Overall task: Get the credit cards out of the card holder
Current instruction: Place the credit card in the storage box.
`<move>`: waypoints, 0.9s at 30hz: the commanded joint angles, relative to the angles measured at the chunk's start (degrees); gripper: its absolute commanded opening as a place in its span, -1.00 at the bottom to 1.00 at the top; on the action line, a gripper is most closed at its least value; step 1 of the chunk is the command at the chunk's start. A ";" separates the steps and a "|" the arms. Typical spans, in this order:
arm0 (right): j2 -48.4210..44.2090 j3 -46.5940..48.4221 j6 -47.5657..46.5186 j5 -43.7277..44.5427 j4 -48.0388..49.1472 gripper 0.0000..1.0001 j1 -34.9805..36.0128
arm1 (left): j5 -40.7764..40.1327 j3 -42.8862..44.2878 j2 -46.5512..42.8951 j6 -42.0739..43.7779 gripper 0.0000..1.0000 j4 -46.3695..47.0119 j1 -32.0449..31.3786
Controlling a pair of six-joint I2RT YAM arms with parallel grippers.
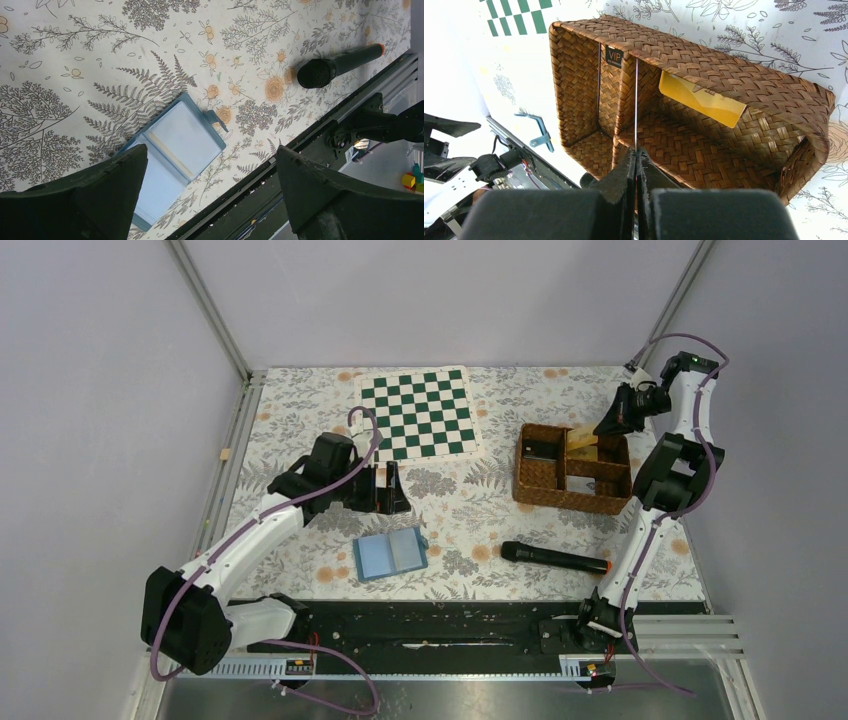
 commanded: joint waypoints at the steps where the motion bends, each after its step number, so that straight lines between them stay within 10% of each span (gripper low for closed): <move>1: 1.10 0.44 1.36 -2.25 0.74 -1.00 -0.11 | 1.17 0.15 0.07 -0.31 0.98 2.43 0.51; 27: 6.66 3.44 3.36 -2.44 2.51 -1.00 0.67 | 2.59 -0.02 1.53 -0.74 0.98 2.91 1.39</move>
